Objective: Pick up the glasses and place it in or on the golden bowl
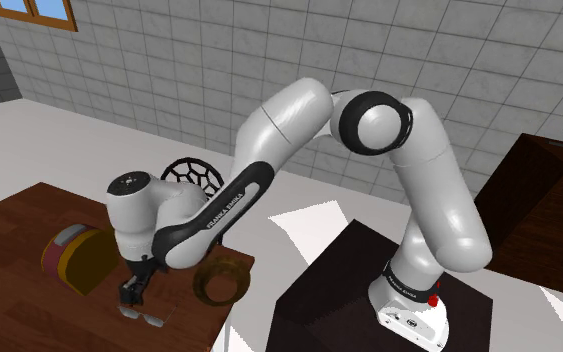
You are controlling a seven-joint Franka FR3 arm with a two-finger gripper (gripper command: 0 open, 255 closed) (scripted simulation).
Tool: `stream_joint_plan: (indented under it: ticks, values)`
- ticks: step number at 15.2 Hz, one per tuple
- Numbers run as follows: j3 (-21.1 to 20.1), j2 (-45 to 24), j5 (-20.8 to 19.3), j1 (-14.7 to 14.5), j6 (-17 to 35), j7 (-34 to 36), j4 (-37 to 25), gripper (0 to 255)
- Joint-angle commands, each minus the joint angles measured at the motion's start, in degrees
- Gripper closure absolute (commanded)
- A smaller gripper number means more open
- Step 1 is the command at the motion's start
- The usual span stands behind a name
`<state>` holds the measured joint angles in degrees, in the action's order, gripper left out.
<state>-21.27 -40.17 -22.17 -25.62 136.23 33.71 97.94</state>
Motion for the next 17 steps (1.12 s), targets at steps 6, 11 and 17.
stream_joint_plan:
  ticks: [6,11,17]
  values:
    - [1.6,-11.4,-2.2,-5.1,-1.2,0.0,-11.6,0]
    - [2.5,-14.5,-2.9,-5.7,0.5,0.3,-13.1,0]
    - [2.6,-14.8,-3.0,-5.8,0.6,0.3,-13.3,0]
